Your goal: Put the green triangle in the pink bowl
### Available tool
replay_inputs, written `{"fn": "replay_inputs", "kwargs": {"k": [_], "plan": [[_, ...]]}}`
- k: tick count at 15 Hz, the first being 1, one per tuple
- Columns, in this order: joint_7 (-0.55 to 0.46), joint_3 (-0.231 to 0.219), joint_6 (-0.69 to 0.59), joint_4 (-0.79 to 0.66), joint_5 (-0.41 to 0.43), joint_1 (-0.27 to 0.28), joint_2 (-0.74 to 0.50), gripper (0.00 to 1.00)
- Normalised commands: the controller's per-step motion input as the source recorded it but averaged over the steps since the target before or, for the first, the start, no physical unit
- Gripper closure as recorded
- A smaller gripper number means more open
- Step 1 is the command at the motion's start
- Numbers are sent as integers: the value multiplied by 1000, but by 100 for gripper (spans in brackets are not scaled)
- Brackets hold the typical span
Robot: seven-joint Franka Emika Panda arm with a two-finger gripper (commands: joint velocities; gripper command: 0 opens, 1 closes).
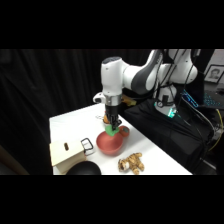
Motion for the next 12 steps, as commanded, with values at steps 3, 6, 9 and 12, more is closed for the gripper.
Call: {"fn": "replay_inputs", "kwargs": {"k": [3,6,9,12], "plan": [[35,8,316,-35,-127,41,105,95],[40,-18,267,50,-147,39,170,95],[50,-53,222,112,-152,49,195,95],[61,-86,180,147,-157,70,180,64]]}}
